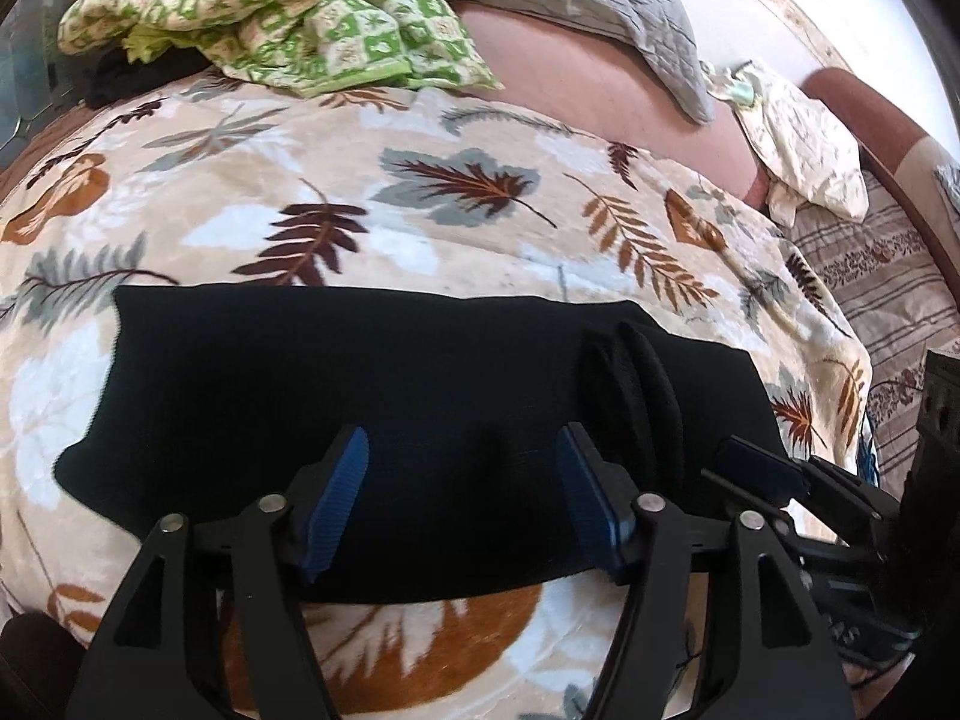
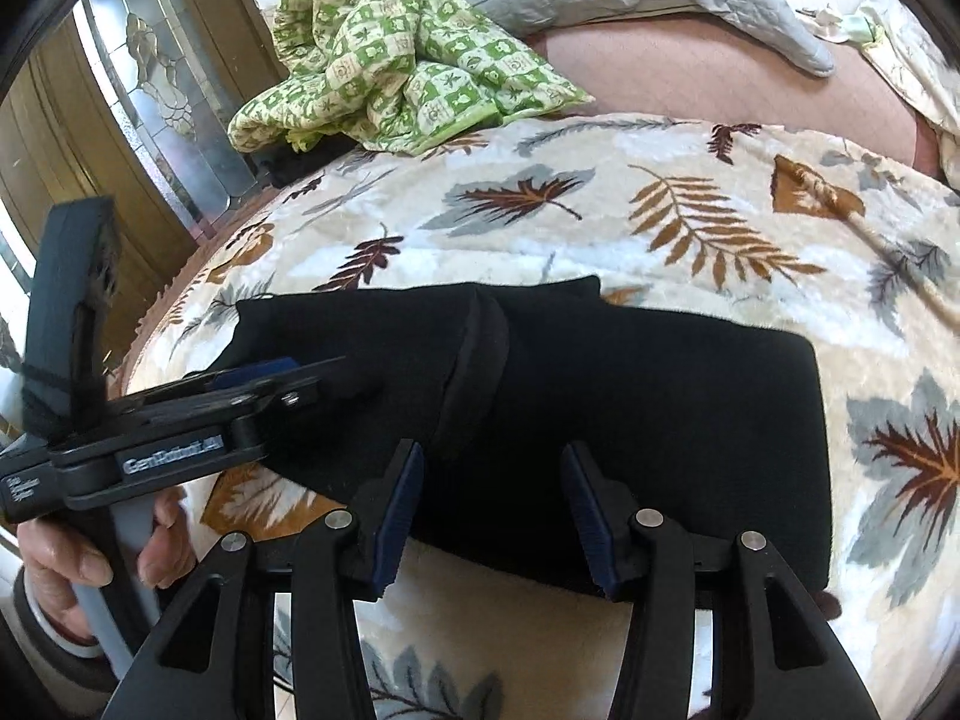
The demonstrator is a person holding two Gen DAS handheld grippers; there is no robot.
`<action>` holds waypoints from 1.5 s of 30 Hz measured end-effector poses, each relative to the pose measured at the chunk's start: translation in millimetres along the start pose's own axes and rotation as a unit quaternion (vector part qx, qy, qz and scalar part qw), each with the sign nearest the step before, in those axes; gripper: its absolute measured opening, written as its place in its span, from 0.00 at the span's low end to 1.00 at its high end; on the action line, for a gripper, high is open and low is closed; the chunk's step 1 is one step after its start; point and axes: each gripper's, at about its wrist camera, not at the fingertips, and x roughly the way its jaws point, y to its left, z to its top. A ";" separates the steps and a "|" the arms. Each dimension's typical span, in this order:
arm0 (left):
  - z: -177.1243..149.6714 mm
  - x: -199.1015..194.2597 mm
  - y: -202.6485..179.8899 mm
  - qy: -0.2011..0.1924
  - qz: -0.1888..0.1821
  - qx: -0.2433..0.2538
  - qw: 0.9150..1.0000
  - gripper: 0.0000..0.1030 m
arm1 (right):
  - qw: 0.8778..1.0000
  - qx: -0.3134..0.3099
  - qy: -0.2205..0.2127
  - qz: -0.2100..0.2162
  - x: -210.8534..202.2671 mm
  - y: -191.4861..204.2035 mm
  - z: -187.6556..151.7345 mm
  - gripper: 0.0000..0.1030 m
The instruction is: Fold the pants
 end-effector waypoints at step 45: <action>-46.0 -31.2 134.4 -0.033 0.013 -0.204 0.978 0.89 | 0.969 -0.220 0.077 0.081 144.5 179.1 94.4 0.79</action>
